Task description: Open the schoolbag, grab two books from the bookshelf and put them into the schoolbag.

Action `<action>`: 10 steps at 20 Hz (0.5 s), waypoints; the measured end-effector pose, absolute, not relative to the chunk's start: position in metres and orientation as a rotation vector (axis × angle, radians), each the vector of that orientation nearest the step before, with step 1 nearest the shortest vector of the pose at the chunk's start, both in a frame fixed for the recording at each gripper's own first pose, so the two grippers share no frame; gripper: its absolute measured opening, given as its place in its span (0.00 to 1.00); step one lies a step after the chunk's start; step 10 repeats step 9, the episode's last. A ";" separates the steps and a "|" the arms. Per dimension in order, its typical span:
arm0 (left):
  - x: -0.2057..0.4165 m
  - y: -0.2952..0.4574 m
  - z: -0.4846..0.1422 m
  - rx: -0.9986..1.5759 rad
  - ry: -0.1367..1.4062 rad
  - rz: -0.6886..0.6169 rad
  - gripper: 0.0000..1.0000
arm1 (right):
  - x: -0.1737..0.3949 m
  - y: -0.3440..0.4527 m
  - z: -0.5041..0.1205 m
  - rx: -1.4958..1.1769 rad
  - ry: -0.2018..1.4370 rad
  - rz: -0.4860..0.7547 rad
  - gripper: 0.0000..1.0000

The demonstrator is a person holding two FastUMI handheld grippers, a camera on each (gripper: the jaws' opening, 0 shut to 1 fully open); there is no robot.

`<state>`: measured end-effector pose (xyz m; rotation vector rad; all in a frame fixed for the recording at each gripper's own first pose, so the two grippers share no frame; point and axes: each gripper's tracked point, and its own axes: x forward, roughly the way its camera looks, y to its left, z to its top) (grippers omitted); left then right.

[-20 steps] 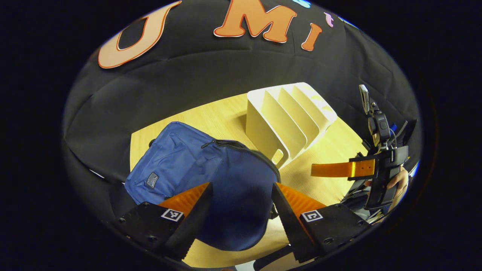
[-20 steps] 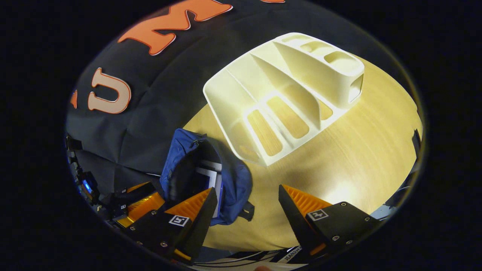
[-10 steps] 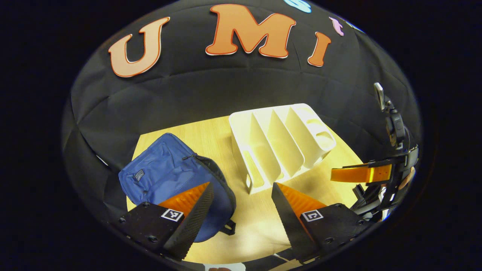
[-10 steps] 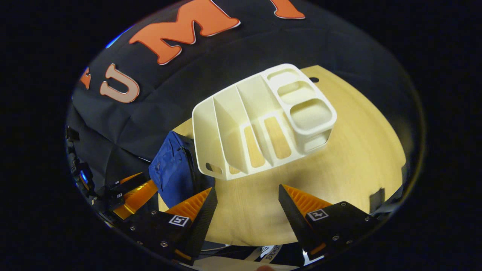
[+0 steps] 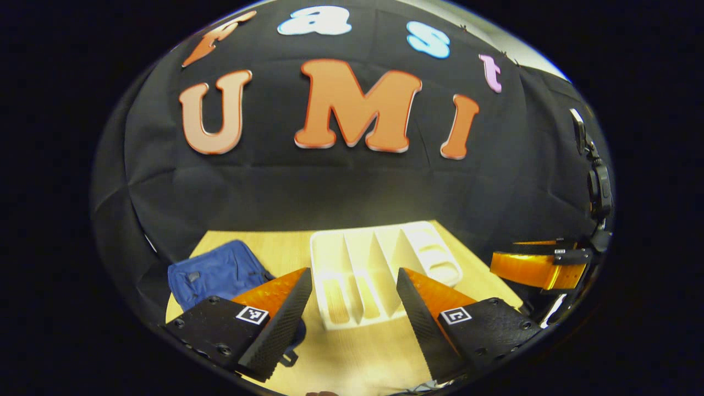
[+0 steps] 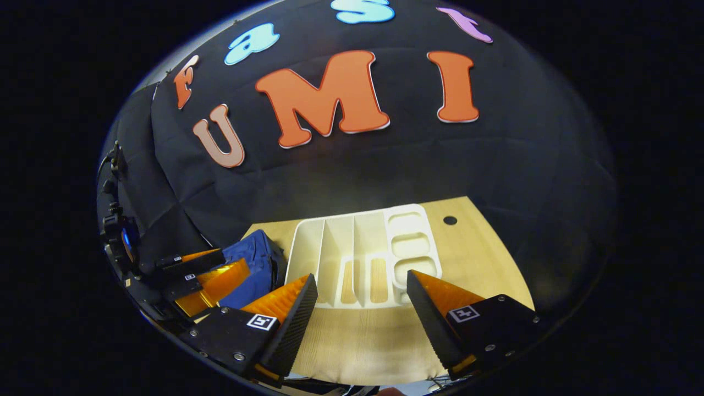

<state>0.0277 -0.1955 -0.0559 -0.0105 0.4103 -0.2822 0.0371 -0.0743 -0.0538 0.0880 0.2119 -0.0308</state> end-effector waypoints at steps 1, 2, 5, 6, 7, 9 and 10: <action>0.027 -0.193 -0.046 -0.022 0.362 -0.269 0.97 | 0.032 -0.078 -0.039 0.076 0.159 -0.039 0.97; 0.025 -0.192 -0.035 -0.030 0.310 -0.260 0.98 | 0.028 -0.080 -0.028 0.068 0.109 -0.045 0.97; 0.022 -0.191 -0.015 -0.034 0.203 -0.228 0.97 | 0.020 -0.091 0.000 0.036 -0.041 -0.092 0.97; 0.017 -0.192 -0.009 -0.031 0.170 -0.215 0.97 | 0.019 -0.094 0.007 0.019 -0.087 -0.123 0.97; 0.014 -0.192 0.000 -0.028 0.112 -0.199 0.97 | 0.020 -0.096 0.012 0.003 -0.117 -0.143 0.97; 0.007 -0.194 0.012 -0.033 0.047 -0.207 0.95 | 0.017 -0.091 0.012 -0.012 -0.127 -0.123 0.97; 0.007 -0.194 0.012 -0.033 0.047 -0.207 0.95 | 0.017 -0.091 0.012 -0.012 -0.127 -0.123 0.97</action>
